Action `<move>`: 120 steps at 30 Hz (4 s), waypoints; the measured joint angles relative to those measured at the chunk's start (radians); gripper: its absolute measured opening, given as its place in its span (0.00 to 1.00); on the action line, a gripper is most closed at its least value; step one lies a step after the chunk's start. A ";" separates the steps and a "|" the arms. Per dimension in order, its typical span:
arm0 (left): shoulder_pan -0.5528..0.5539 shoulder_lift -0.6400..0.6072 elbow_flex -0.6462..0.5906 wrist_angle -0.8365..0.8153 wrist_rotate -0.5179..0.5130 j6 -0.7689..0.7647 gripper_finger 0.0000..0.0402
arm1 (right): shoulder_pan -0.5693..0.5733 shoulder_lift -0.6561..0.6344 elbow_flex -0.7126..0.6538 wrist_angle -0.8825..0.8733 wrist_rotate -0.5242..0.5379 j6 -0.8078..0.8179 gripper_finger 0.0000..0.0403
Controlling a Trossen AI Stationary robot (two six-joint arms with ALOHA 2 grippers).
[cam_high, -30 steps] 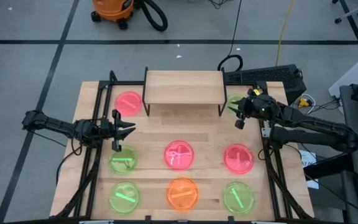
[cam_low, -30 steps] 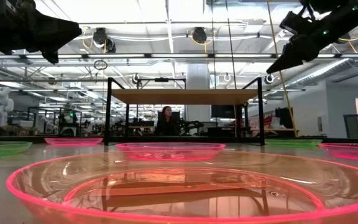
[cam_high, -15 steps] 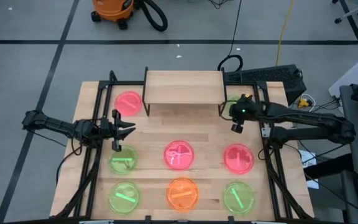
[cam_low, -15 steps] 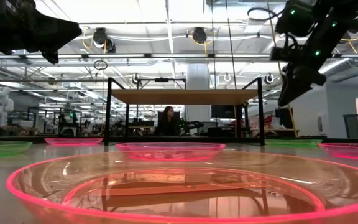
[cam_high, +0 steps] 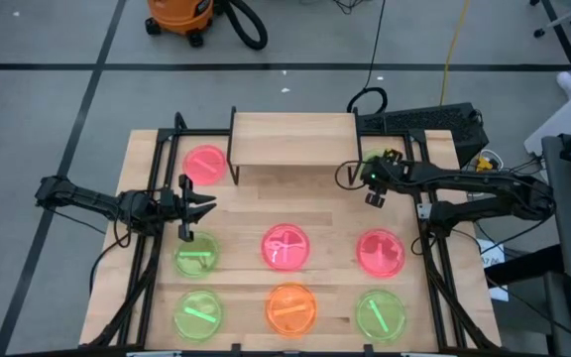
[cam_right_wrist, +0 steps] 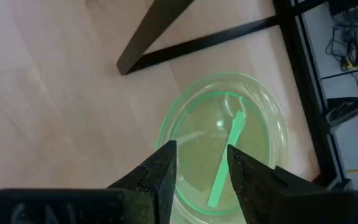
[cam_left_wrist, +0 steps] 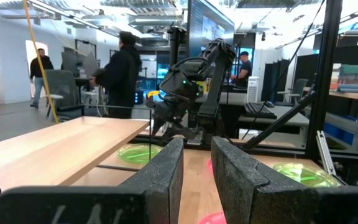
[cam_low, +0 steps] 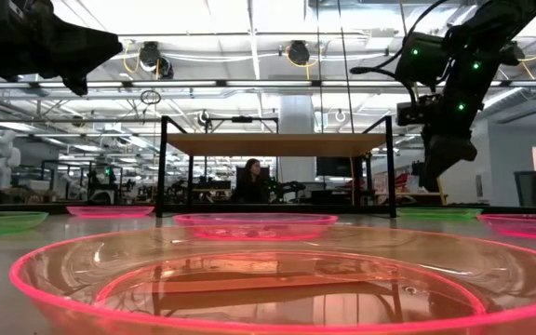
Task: Place and stack plates onto a shelf
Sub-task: Put the green plate on the shelf
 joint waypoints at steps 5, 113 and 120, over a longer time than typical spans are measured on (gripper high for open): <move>0.000 0.000 0.000 0.000 0.000 0.000 0.22 | -0.009 0.000 -0.010 0.002 -0.069 0.012 0.32; 0.000 0.000 0.000 0.000 0.000 0.000 0.22 | -0.011 -0.070 -0.323 0.432 0.109 0.252 0.00; 0.000 0.000 0.000 0.000 0.000 0.000 0.22 | -0.011 -0.244 -0.323 0.439 0.211 0.251 0.00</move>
